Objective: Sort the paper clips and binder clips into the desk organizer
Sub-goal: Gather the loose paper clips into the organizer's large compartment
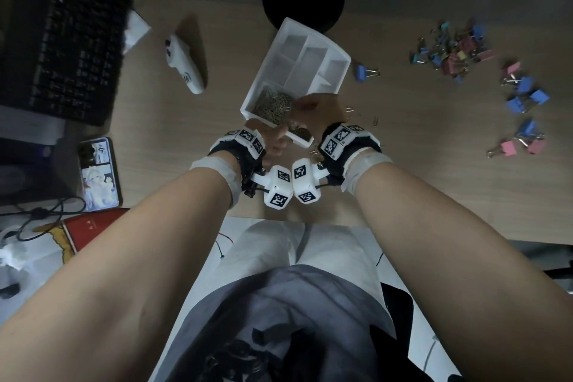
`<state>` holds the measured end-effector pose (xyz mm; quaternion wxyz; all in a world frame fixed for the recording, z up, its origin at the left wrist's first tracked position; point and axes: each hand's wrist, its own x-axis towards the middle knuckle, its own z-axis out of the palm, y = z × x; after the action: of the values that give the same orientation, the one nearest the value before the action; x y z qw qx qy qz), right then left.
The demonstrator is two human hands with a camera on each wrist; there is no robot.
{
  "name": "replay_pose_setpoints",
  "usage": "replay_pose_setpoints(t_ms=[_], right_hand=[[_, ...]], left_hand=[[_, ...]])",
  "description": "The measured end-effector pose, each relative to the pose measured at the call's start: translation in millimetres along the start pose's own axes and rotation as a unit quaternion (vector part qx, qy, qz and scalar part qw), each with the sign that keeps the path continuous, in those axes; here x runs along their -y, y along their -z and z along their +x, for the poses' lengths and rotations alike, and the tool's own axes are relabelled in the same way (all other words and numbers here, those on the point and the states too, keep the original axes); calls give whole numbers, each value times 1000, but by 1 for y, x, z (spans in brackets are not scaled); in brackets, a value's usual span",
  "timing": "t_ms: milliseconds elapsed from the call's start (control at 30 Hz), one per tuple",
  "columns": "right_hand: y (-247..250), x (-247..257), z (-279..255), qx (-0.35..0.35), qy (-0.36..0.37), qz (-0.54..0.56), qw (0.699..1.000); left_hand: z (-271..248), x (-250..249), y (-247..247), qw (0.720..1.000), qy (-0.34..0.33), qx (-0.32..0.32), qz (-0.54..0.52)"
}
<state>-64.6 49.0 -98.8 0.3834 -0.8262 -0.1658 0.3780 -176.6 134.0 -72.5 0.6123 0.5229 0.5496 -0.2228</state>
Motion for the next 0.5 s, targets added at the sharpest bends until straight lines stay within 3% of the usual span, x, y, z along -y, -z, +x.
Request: replay_pose_setpoints(t_ms=[67,167,300,367,500], right_hand=[[2,-1,3,19,-12,12,1000],[23,-24,5,-48,-52,11,997],[60,-58,-8,-105,-118,-137,978],[63,-76,-16,-110,-114,-215,964],[46,-97,-24,-94,-81,-229,965]], left_hand=[[-2,0,-3,999,23,47,-11],[-1,4,-3,999,14,43,-26],[0,9,-6,999,-4,21,-26],[0,9,-6,999,2,20,-35],[-5,8,-7,998,9,22,-51]])
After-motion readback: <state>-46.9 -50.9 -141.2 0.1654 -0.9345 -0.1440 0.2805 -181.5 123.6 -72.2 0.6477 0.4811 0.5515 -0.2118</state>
